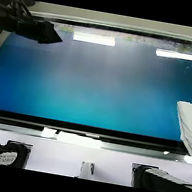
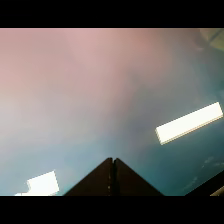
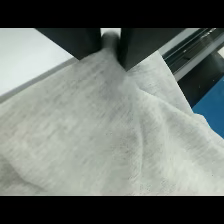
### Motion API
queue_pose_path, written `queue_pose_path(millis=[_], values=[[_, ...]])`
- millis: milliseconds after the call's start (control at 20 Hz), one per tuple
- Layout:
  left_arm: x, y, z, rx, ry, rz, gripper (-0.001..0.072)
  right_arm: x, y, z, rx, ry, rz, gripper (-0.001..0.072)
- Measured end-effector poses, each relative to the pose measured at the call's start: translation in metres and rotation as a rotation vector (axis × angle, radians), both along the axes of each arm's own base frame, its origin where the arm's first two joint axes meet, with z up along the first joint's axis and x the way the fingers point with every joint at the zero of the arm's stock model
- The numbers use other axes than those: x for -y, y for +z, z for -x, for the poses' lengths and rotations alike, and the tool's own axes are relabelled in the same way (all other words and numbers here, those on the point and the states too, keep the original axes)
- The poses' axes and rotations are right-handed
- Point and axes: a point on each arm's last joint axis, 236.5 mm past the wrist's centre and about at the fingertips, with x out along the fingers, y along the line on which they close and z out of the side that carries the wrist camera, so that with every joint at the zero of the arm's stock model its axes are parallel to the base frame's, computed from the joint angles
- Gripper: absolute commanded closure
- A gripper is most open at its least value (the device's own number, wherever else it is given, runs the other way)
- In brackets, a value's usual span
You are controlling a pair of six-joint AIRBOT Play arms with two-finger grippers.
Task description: Fold the shirts.
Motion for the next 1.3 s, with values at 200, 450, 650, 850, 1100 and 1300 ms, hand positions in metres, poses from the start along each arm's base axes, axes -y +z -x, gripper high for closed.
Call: queue_pose_path(millis=[200, 450, 650, 850, 1100, 1300], values=[[0.000, 0.004, -0.006, 0.024, 0.014, 0.011, 0.0674, 0.001, 0.001, 0.011, -0.042, 0.019, 0.009, 0.0089], [0.000, -0.002, -0.014, 0.023, 0.024, 0.010, 0.0678, 0.045, 0.052, 0.015, -0.068, 0.048, 0.205, 0.0165], [-0.010, -0.043, -0.028, 0.003, 0.053, -0.202, 0.0676, 0.079, 0.152, -0.081, 0.125, 0.216, 0.563, 0.0165], [-0.046, -0.104, -0.031, -0.080, 0.092, -0.630, 0.0097, -0.005, 0.192, -0.210, 0.298, 0.531, 0.635, 0.0086], [-0.057, -0.150, 0.007, -0.294, 0.072, -0.739, 0.0070, -0.156, 0.140, -0.260, 0.248, 0.867, 0.325, 0.0057], [-0.072, -0.158, 0.011, -0.327, 0.168, -0.662, 0.0071, -0.210, 0.127, -0.255, 0.200, 0.979, 0.200, 0.0058]])
